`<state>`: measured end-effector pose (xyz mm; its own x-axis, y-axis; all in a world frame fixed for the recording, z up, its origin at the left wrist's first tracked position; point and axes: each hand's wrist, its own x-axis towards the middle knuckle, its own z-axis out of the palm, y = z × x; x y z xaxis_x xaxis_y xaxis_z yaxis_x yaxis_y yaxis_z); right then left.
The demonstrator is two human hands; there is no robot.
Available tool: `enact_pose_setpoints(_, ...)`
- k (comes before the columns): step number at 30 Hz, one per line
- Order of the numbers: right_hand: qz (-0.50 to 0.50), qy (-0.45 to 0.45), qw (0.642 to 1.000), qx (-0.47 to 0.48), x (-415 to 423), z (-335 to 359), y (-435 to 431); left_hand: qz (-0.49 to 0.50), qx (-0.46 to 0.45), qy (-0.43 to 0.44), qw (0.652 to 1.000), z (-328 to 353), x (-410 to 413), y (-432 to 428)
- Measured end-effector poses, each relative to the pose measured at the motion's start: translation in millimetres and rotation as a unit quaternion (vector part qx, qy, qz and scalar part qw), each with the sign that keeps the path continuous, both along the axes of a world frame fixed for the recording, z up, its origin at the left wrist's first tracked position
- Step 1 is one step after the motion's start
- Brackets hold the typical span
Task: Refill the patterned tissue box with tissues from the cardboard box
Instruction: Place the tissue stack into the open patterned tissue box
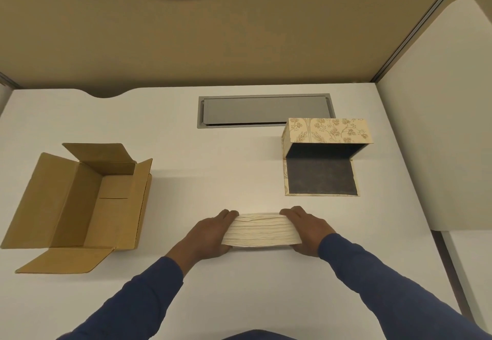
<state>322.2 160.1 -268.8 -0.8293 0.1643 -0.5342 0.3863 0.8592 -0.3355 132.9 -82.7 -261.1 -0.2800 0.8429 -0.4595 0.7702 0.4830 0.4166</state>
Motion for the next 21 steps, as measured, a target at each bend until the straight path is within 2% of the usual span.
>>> enact_pose_setpoints(11,-0.029,-0.017,0.999,-0.009,-4.0,1.3,-9.6,0.027,-0.047,0.019,0.998,-3.7,11.1,9.9)
enact_pose_setpoints(15,-0.063,-0.027,0.998,-0.014,-3.8,1.6,-10.5,0.065,-0.080,0.028,0.994,-3.6,16.2,8.8)
enact_pose_setpoints(21,-0.088,-0.032,0.995,-0.027,-8.0,3.0,-14.9,0.097,-0.075,0.009,0.992,-1.8,24.2,15.0)
